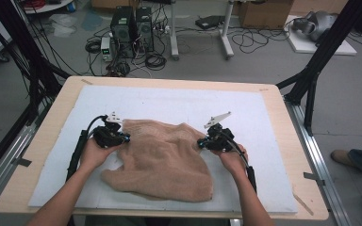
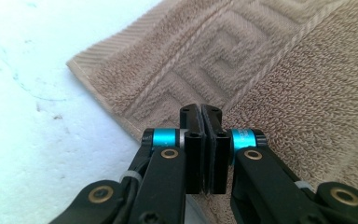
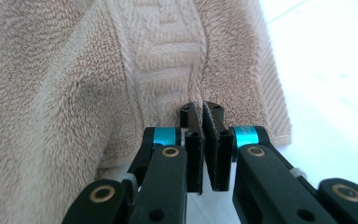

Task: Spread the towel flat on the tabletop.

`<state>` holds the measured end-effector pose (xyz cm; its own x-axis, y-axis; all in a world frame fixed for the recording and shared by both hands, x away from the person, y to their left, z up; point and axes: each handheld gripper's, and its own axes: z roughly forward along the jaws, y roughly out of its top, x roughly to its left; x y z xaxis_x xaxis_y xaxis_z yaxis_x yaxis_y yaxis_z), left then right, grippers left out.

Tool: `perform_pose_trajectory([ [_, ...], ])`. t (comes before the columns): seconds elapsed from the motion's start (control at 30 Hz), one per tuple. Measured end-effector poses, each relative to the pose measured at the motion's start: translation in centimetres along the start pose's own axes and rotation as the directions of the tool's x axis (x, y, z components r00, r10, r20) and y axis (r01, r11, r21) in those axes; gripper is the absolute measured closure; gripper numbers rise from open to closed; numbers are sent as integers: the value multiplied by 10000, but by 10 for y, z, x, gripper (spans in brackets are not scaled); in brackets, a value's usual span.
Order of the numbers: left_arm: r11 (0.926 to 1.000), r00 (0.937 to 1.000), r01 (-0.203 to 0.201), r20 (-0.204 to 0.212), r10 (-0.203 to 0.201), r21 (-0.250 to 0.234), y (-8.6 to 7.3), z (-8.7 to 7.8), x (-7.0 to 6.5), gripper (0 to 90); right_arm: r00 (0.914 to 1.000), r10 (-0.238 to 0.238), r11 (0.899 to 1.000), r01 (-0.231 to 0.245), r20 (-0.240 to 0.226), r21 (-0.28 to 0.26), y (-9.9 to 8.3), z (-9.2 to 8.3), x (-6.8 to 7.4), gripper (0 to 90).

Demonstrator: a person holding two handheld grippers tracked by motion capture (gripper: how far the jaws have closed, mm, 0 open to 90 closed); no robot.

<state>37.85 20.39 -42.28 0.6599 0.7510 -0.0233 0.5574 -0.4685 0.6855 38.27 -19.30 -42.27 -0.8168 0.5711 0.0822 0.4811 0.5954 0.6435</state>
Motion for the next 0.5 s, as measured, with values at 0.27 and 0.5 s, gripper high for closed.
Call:
perform_pose_trajectory([
  [0.27, 9978, 9990, 197, 415, -171, -636, 1, -7, 4, 863, 9996, 194, 9988, -186, 185, -454, 2, -27, -13, 875],
  [0.5, 9989, 9963, 473, 716, -476, 56, -2, 12, 4, 466, 9985, 212, 9998, -211, -497, 27, -5, -8, -10, 627],
])
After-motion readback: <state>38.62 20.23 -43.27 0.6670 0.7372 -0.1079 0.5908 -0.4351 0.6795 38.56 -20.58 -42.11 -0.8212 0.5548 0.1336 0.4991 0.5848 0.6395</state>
